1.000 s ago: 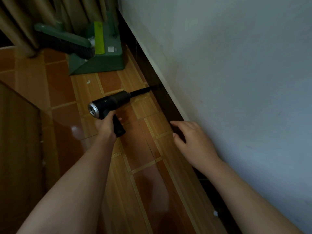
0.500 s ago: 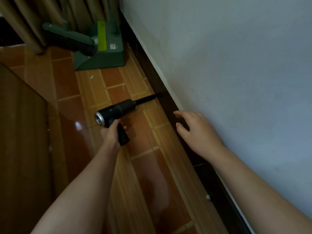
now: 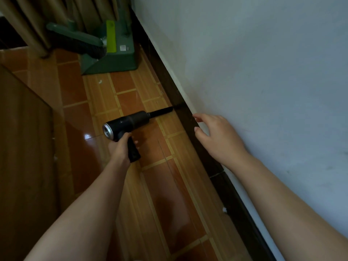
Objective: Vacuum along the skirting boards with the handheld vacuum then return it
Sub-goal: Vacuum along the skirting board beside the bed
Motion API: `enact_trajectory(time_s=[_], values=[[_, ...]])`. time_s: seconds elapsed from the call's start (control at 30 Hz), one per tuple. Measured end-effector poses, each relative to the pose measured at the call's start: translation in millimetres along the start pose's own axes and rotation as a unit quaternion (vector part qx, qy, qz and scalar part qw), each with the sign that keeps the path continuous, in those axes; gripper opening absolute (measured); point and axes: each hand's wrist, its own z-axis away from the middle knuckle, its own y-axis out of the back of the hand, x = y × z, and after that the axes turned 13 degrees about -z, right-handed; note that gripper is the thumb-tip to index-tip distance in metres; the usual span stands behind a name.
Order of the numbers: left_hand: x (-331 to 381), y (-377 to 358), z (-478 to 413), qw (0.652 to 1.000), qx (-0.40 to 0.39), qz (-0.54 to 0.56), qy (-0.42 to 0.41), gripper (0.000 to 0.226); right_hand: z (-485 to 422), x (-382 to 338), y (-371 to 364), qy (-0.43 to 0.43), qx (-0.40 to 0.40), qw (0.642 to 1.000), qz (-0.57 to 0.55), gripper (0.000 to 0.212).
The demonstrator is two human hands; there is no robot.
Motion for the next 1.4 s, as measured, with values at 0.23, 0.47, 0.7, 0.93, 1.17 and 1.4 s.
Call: enact_trajectory(time_s=[0.23,0.47,0.7,0.93,1.17,1.4], values=[[6,-6,-2,0.999,0.03,-0.014,-0.006,0.04,-6,4,1,-0.001,0.006,1.0,-0.004,0.041],[15,-7,-11,1.0,0.029,-0.013,-0.001,0.036,-14,3,-7,0.005,0.003,1.0,0.003,0.04],[29,-2,-29,1.0,0.002,-0.02,0.005,0.037,-30,-4,-20,0.009,-0.002,1.0,0.017,0.042],[38,5,-39,1.0,0.0,-0.009,-0.017,0.006,-48,-16,-38,-0.002,-0.027,0.999,0.03,0.043],[49,22,-61,1.0,0.005,0.007,-0.006,0.026,-81,-38,-40,0.009,-0.055,0.996,0.064,0.043],[63,16,-70,1.0,0.018,0.019,-0.006,0.025,-112,-42,-22,0.03,-0.066,0.994,0.087,0.042]])
